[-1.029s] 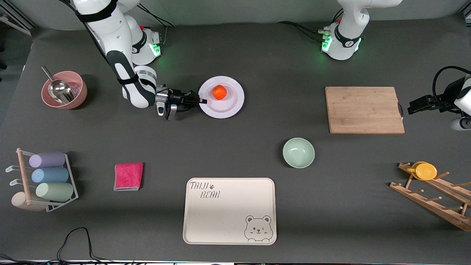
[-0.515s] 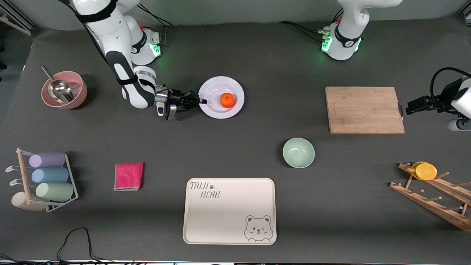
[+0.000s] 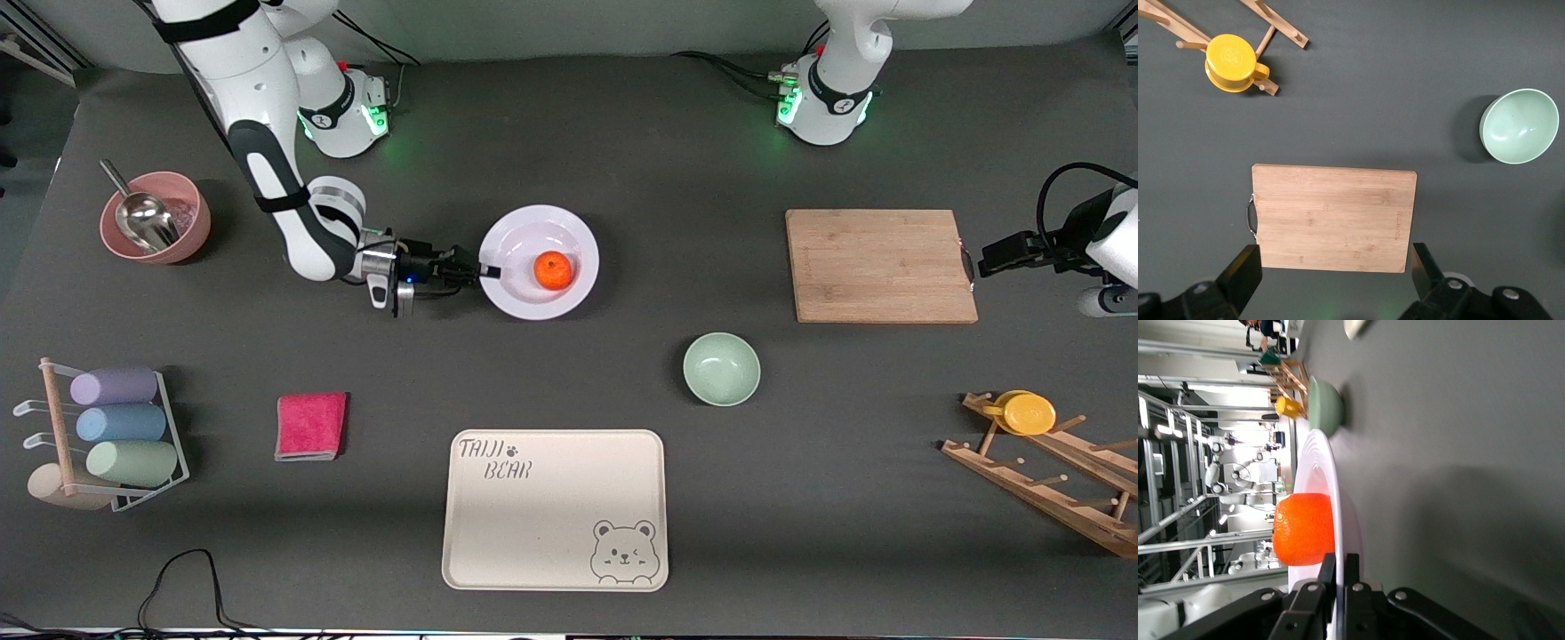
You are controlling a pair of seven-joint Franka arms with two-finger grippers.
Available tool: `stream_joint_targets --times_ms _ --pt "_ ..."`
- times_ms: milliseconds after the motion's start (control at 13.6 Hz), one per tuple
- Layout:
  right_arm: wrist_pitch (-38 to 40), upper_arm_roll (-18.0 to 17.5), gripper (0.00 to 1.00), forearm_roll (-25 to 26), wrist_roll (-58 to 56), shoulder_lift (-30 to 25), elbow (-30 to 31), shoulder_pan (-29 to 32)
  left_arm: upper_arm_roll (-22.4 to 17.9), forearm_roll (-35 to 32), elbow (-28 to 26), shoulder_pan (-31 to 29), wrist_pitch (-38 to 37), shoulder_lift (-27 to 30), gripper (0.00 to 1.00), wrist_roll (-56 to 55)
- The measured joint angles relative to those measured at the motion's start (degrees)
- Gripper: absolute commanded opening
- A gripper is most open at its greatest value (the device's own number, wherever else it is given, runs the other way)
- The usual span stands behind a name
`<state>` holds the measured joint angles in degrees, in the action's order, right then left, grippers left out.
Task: Place orange and plate with both arms
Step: 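Slide the plate with the orange onto the cream tray with the right gripper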
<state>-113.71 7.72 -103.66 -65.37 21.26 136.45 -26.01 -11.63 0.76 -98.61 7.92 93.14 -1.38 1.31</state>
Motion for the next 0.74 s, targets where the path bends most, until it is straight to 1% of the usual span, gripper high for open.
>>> stream_joint_targets --times_ms 221,294,515,735 --pt "-0.02 2.68 0.0 7.82 15.82 -0.52 -11.14 0.21 0.09 0.0 -0.03 0.41 0.34 -0.01 1.0 0.0" --pt "-0.05 3.38 0.0 9.65 20.85 -0.36 -15.12 0.26 0.09 0.0 -0.09 0.48 0.34 -0.01 1.0 0.0" --pt "-0.1 4.53 0.0 13.11 32.29 1.71 -26.46 0.33 0.09 0.06 -0.22 0.51 0.4 -0.01 1.0 0.0" --pt "-0.15 4.64 0.0 14.61 41.74 7.07 -38.38 0.61 -0.08 0.06 -0.25 0.5 0.65 0.01 1.0 0.0"
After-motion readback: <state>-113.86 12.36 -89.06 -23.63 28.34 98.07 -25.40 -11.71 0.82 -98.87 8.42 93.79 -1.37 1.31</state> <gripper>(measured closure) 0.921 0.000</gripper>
